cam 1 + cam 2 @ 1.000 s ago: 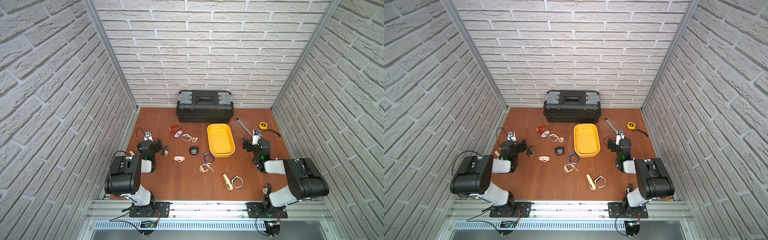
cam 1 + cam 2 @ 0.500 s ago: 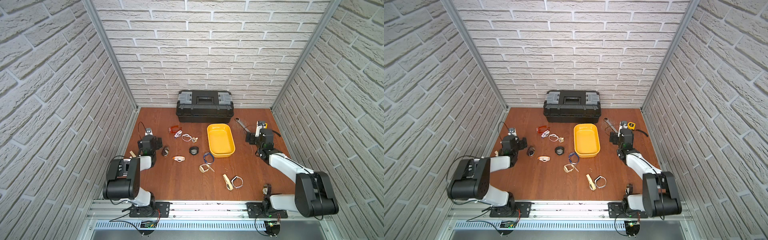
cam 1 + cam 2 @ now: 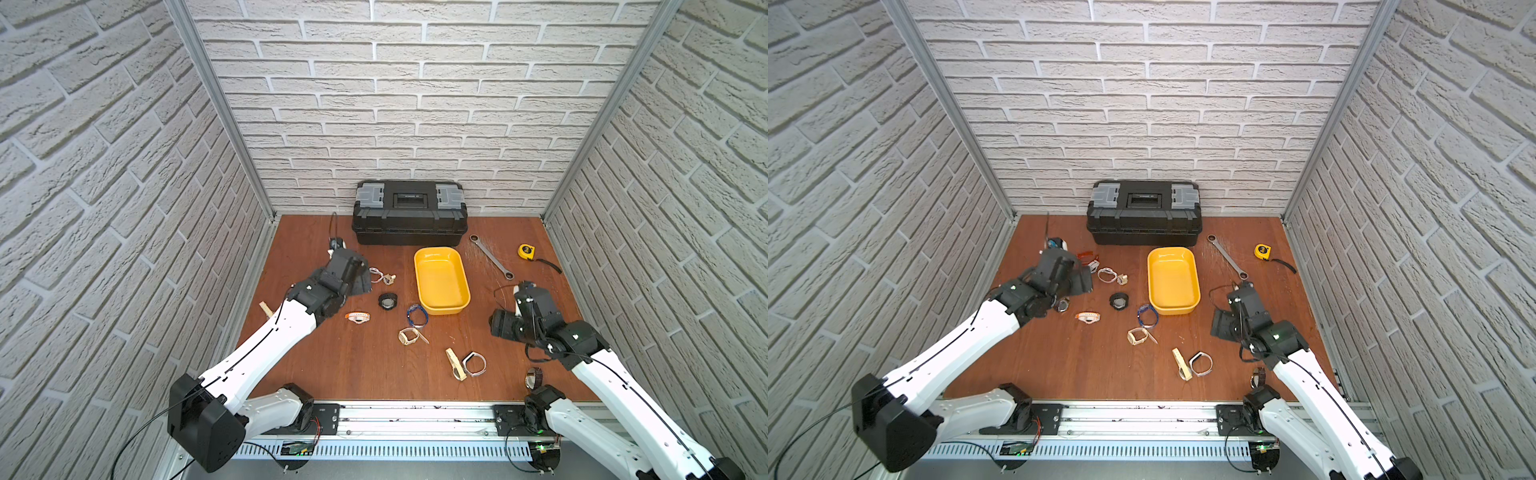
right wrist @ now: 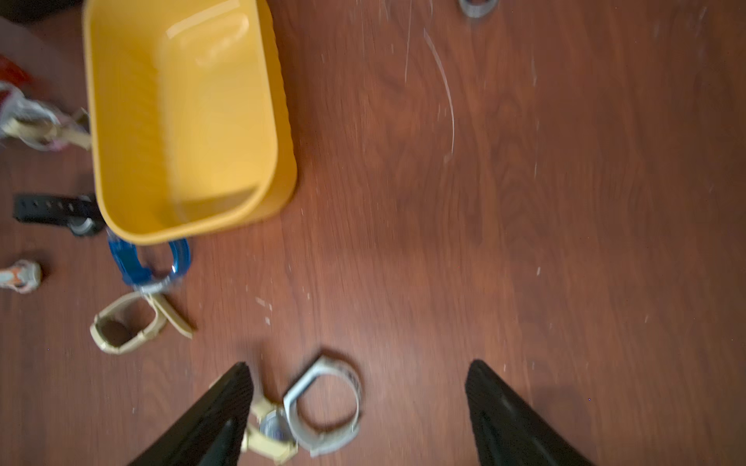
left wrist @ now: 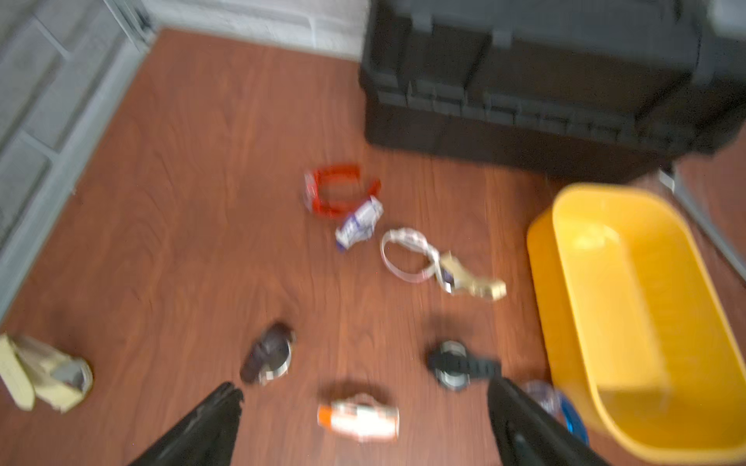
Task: Put the watch into the storage box
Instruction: Pick up the watch at the center of the board.
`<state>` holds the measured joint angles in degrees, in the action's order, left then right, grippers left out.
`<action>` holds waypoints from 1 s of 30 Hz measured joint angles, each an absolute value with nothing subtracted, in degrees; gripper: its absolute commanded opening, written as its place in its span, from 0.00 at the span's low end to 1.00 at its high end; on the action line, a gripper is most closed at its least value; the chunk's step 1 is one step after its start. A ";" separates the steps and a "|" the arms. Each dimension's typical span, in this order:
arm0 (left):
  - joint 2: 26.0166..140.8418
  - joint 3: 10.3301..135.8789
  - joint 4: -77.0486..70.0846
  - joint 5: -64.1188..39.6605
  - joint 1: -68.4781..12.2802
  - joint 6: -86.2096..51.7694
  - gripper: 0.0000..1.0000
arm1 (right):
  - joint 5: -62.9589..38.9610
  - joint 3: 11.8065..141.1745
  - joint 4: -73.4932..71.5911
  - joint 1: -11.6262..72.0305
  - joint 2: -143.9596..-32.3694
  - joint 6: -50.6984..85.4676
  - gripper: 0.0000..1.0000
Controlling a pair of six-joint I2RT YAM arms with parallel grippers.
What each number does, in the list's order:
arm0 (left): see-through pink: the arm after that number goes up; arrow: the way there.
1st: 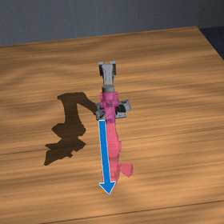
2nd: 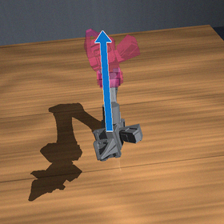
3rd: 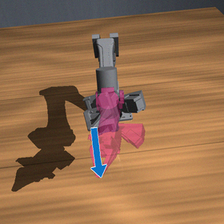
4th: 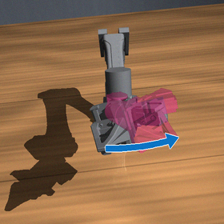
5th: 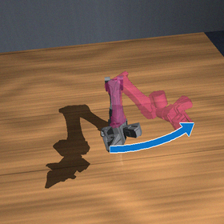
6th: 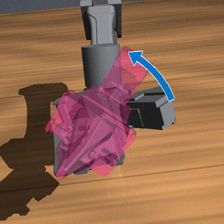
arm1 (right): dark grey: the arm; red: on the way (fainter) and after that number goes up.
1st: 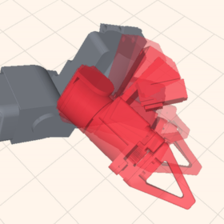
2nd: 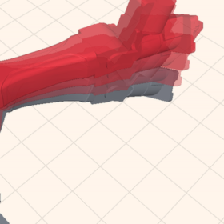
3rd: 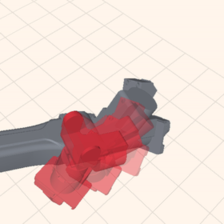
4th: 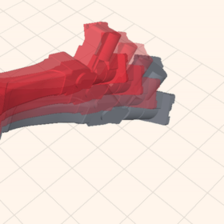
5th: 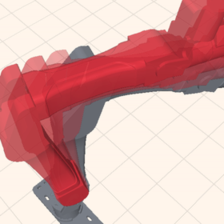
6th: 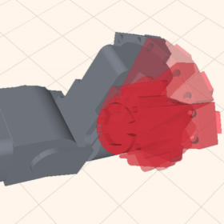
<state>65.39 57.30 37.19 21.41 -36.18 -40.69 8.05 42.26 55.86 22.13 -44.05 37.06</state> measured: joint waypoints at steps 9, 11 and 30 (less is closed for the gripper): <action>53.47 50.89 41.23 17.34 -46.83 -46.09 0.98 | 6.26 34.68 63.88 28.12 -44.75 47.48 0.62; 53.41 49.65 41.08 16.95 -47.62 -46.50 0.98 | 6.17 34.44 63.18 28.69 -45.87 48.53 0.59; 48.27 43.24 37.69 15.46 -48.51 -46.33 0.98 | 6.13 34.41 47.94 34.20 -66.87 51.88 0.40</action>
<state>48.27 43.24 37.69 15.46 -48.51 -46.33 6.13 34.41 47.94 34.20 -66.87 51.88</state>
